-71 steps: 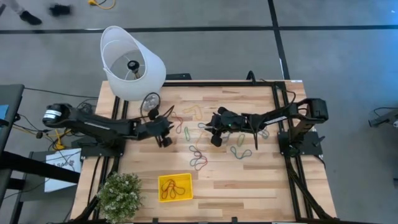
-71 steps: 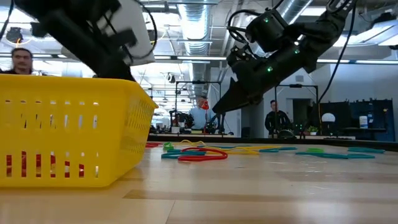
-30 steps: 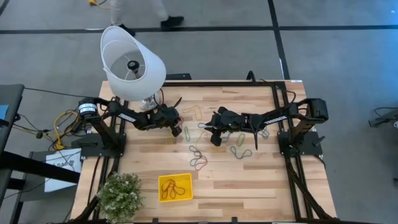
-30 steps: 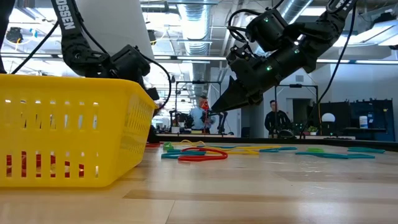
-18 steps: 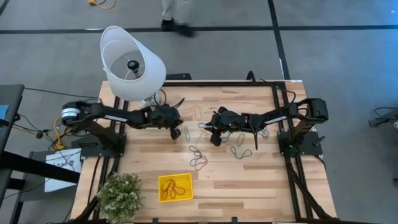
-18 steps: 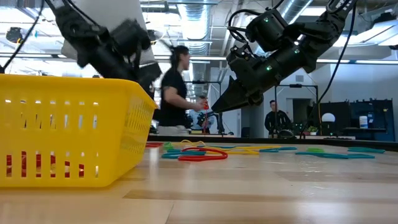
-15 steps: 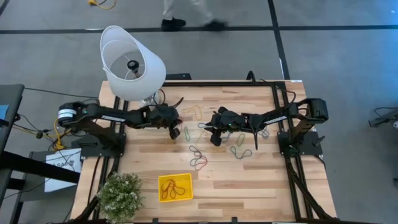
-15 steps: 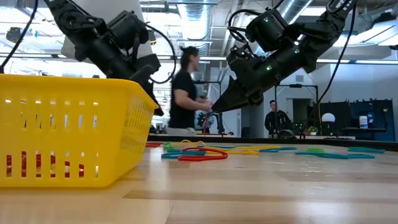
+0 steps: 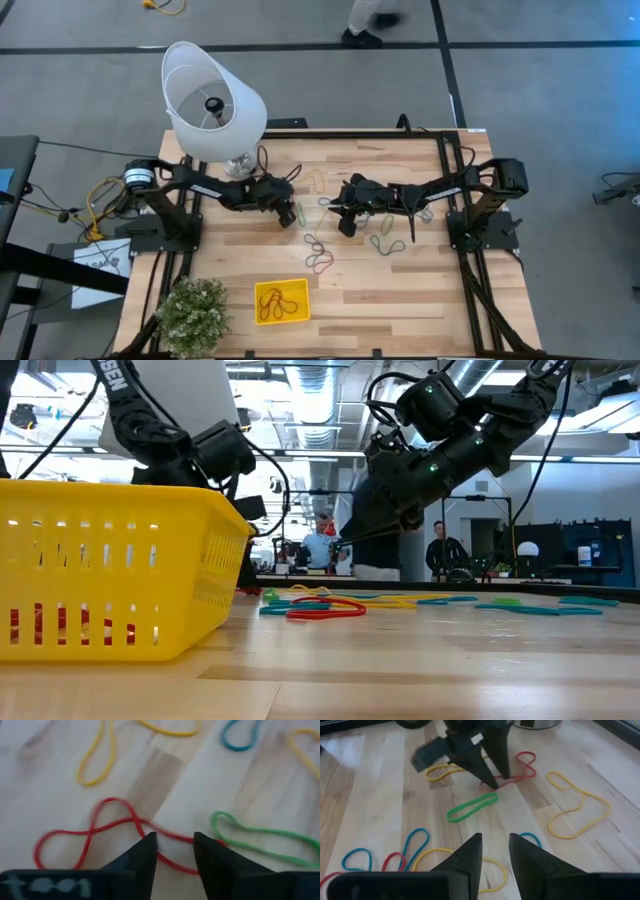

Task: Pick and place items into bin
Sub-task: Put the red rubber band into the yellow bin

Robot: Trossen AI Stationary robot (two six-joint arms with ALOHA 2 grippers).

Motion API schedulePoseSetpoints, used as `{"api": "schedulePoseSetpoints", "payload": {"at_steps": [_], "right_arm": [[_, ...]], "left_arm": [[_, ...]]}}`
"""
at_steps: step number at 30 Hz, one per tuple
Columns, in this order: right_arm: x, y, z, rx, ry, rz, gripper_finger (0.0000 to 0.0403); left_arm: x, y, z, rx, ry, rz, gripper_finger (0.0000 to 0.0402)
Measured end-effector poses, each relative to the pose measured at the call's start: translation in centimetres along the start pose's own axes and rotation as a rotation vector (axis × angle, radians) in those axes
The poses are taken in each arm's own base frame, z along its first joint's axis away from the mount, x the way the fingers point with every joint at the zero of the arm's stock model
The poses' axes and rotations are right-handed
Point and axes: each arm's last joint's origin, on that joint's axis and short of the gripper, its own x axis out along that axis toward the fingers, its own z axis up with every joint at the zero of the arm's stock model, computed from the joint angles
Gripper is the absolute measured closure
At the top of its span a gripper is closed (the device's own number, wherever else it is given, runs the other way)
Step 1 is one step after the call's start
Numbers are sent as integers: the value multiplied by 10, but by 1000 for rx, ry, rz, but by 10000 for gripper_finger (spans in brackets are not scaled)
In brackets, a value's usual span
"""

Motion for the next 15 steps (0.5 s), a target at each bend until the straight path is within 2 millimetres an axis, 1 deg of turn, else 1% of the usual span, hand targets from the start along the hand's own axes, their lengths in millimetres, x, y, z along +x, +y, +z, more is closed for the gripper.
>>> {"api": "schedulePoseSetpoints", "payload": {"at_steps": [3, 7, 11, 15], "right_arm": [[0, 1, 0, -2, 0, 2, 310], [0, 1, 0, -2, -2, 2, 310], [0, 1, 0, -2, -2, 2, 310], [0, 1, 0, -3, 0, 1, 310]], "left_arm": [[1, 1, 3, -14, -13, 22, 260], [2, 1, 5, -21, -32, 18, 262], [6, 1, 1, -66, -13, 31, 281], [15, 0, -8, -85, 29, 34, 320]]}}
